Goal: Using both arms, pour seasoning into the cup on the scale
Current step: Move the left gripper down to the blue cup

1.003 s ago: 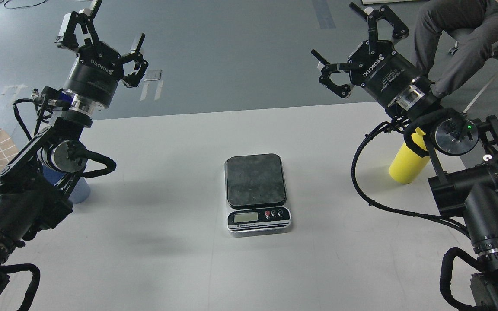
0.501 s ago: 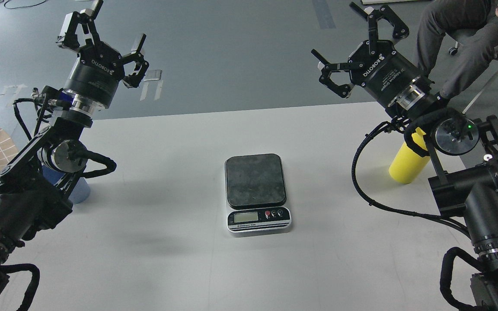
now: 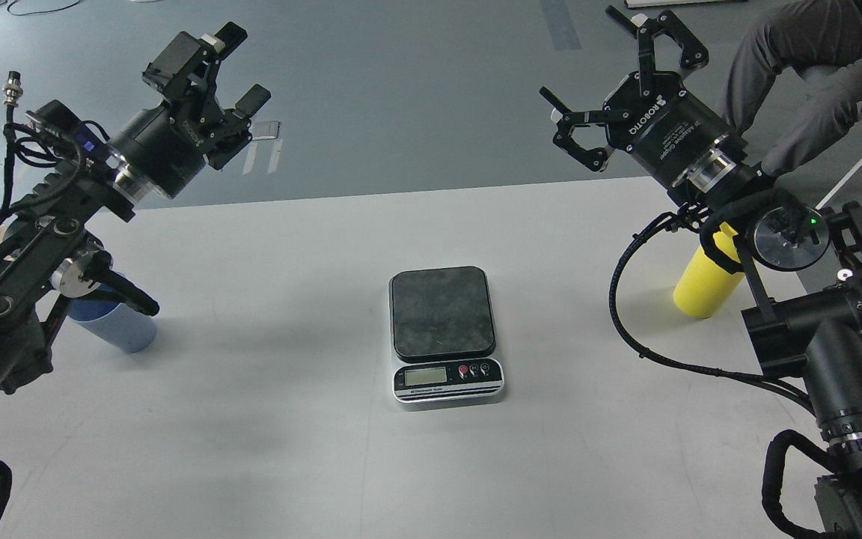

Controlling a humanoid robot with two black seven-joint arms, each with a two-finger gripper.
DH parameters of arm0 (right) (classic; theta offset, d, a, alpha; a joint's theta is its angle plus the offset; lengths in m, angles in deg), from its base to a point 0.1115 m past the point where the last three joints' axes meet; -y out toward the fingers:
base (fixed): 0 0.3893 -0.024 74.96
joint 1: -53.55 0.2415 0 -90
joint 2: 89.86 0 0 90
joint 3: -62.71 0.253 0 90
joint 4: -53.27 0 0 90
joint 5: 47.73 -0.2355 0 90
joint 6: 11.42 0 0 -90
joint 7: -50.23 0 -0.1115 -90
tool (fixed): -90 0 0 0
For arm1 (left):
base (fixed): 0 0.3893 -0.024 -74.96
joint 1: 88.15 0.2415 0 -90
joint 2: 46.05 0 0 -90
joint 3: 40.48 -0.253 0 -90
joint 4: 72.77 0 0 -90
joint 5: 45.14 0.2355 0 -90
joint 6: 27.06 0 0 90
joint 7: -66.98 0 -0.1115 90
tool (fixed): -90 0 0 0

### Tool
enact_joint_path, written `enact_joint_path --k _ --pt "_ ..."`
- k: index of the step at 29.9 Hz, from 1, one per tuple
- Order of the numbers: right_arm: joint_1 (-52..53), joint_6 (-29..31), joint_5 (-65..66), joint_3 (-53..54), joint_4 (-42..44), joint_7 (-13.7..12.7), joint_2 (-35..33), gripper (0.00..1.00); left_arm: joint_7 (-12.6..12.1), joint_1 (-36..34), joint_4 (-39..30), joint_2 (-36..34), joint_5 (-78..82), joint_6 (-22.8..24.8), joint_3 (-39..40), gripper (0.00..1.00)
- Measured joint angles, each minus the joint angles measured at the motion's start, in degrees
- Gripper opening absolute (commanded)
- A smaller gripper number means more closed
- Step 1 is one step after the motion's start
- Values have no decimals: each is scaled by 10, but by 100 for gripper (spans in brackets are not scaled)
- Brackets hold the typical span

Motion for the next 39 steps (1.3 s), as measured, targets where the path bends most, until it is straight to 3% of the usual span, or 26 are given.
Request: enact_joint_path --k 8,11,24,39 --pt "0 0 0 0 0 0 0 100 0 34 -43 -81 405 -194 -57 98" --pt "0 0 0 0 0 0 0 100 0 49 -35 -112 495 -231 -65 98" --pt "-1 0 0 0 1 0 1 100 0 108 35 -259 530 -280 -68 97" --pt "-1 0 0 -1 2 0 1 100 0 180 40 -266 480 -282 -69 96"
